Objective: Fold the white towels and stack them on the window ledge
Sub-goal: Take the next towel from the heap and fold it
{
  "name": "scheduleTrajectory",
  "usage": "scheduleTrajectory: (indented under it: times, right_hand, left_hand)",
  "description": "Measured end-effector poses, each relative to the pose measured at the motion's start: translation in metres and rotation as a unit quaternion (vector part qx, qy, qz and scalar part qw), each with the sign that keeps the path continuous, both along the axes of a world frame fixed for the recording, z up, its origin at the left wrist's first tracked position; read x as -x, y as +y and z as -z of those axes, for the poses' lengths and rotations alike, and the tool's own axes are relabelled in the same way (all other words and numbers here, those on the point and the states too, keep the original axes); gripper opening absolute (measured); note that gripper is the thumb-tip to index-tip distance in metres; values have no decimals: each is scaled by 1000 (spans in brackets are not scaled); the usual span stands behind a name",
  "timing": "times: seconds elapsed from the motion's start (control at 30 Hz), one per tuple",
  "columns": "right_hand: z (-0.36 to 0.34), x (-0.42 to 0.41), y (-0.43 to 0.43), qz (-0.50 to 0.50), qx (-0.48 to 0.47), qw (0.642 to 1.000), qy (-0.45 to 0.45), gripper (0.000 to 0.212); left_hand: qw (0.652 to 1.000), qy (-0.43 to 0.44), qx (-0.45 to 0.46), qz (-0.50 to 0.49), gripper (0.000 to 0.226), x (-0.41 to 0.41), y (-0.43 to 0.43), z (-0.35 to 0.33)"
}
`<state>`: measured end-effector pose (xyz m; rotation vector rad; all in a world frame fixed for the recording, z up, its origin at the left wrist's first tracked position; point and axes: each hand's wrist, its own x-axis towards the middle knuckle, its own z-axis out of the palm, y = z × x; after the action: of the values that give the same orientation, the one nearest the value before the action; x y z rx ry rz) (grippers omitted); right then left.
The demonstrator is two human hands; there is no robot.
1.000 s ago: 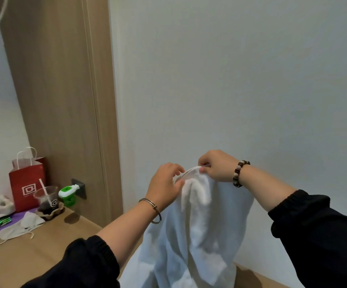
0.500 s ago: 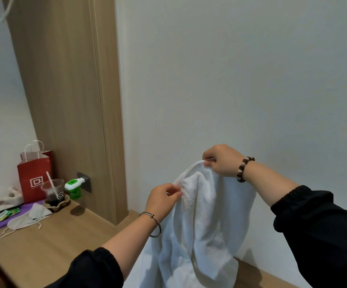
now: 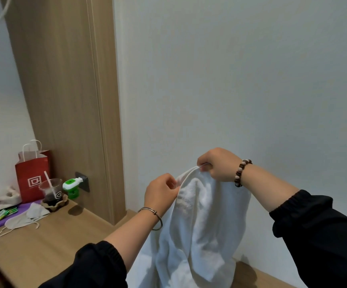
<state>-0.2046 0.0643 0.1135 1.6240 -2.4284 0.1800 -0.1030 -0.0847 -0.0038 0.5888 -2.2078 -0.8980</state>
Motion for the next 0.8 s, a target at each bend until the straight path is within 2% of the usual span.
scheduleTrajectory:
  times: [0.1,0.17,0.27,0.37,0.43,0.6,0.73,0.8]
  right_hand:
    - [2,1,2,6,3,1000,-8,13]
    - [3,2,2,15,7,1000,-11,14]
    - [4,1,2,39,18,999,-10,21]
    - [4,1,1,59,21,998,-22,25]
    - [4,3,1,68,20,996,-45,27]
    - [8,5,0,66,28,991,-116,29]
    - [8,7,-1,70,33,988,-133,33]
    - [8,9,-1,73,38,987,-140,34]
  left_hand:
    - [998,9,62,-3,12,-1,-3,0]
    - [997,22,67,20,11,-2,-4,1]
    - [996,36,-30,73,18,-5,-2,1]
    - [977,56,-164,123,14,-8,3,1]
    - [967,72,-200,138,13,-11,6,0]
    - [969,91,-172,154,28,-12,15,2]
    - [975,101,-133,148,4,-12,23,7]
    - [985,84,-84,123,6,-11,24,9]
